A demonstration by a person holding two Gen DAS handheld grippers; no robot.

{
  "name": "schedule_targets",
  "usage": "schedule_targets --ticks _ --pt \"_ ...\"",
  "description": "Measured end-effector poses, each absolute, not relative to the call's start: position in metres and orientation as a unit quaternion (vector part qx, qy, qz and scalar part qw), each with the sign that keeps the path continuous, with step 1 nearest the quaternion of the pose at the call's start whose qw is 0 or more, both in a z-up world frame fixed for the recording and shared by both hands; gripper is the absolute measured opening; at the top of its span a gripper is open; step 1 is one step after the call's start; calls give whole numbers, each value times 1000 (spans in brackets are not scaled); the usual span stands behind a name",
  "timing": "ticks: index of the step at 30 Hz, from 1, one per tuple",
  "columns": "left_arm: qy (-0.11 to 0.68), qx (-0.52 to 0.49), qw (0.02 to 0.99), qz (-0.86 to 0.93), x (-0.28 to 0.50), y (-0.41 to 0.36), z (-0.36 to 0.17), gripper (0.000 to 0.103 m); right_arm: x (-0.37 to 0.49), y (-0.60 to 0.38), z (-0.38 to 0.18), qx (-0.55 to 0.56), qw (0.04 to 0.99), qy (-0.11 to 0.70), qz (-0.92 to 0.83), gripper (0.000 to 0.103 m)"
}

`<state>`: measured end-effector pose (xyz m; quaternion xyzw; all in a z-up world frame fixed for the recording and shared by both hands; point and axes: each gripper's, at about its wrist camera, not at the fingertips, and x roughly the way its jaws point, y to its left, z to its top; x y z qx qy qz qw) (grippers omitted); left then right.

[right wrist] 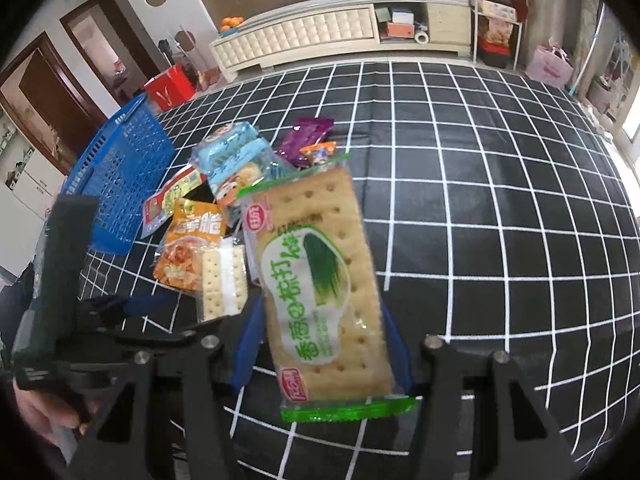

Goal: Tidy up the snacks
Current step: 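Grasp the green-labelled cracker pack with the right tool while the left tool grasps a plain cracker pack, then carry both cracker packs over the blue basket with both tools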

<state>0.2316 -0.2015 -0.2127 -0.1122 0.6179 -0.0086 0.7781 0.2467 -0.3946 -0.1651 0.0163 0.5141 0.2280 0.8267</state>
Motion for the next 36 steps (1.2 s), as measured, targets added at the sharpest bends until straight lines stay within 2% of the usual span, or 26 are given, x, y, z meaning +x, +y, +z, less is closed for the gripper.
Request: schedule_targets --ticks 3,10,12,14,15,17,23,36 --pt "619 -103 779 -2 239 -211 -220 80 251 -396 -167 24 826 514 232 60" --pt "619 -64 783 23 253 -229 -223 77 259 -404 -175 32 823 521 223 60" --pt "620 -39 783 37 257 -237 -221 70 258 -406 -177 35 822 524 219 60" --pt "618 -36 784 37 257 -240 -219 51 258 -408 -178 40 820 528 216 60" --pt "620 -38 783 36 258 -242 -217 45 257 -410 -178 44 819 530 214 60" --pt "624 -45 779 32 257 -241 -216 40 255 -411 -178 47 819 532 211 60" --pt "615 -69 785 -1 235 -220 -203 38 245 -409 -164 46 824 528 201 60" --pt "541 -84 834 -70 204 -169 -102 38 228 -363 -103 25 849 489 198 60"
